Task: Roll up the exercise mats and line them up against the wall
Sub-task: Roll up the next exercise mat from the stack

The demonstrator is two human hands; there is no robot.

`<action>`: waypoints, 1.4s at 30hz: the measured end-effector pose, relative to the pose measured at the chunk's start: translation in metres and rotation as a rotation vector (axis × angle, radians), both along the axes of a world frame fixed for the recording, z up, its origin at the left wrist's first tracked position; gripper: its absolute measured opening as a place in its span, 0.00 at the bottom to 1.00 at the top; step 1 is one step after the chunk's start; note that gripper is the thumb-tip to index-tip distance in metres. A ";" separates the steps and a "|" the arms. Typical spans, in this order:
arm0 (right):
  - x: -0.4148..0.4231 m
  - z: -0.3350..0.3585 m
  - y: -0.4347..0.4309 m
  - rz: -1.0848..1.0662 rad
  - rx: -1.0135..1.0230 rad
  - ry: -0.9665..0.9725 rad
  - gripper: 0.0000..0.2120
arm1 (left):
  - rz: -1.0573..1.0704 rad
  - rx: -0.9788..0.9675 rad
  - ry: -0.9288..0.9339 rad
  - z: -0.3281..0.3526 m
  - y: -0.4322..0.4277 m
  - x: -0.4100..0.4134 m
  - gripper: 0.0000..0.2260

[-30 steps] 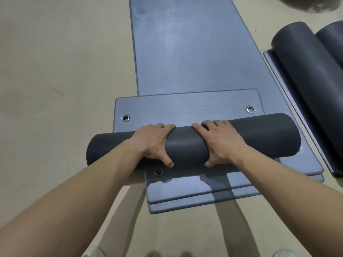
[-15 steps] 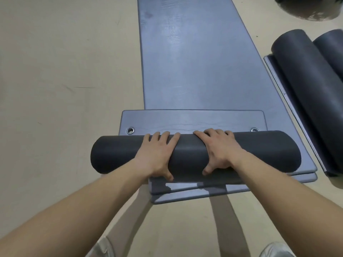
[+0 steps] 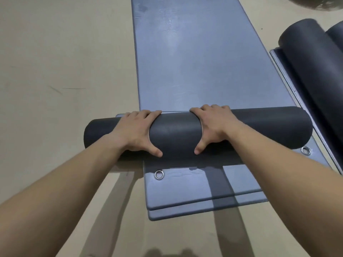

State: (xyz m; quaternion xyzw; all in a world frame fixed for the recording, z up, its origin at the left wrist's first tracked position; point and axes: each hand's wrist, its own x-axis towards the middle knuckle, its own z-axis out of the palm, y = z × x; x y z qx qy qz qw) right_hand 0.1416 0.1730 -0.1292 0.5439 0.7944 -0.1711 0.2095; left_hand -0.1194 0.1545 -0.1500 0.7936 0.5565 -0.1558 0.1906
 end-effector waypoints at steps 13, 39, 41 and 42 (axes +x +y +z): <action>0.036 -0.013 -0.045 -0.074 0.288 0.171 0.48 | 0.134 -0.262 0.097 0.017 0.019 0.026 0.53; 0.256 -0.010 -0.030 -1.177 0.106 0.649 0.33 | 0.756 -0.378 -0.898 -0.040 -0.042 0.372 0.39; 0.276 -0.015 -0.010 -1.091 0.167 0.470 0.36 | 0.765 -0.374 -0.905 -0.051 -0.029 0.402 0.36; 0.282 -0.018 -0.003 -1.053 0.219 0.393 0.35 | 0.763 -0.382 -0.901 -0.055 -0.023 0.416 0.35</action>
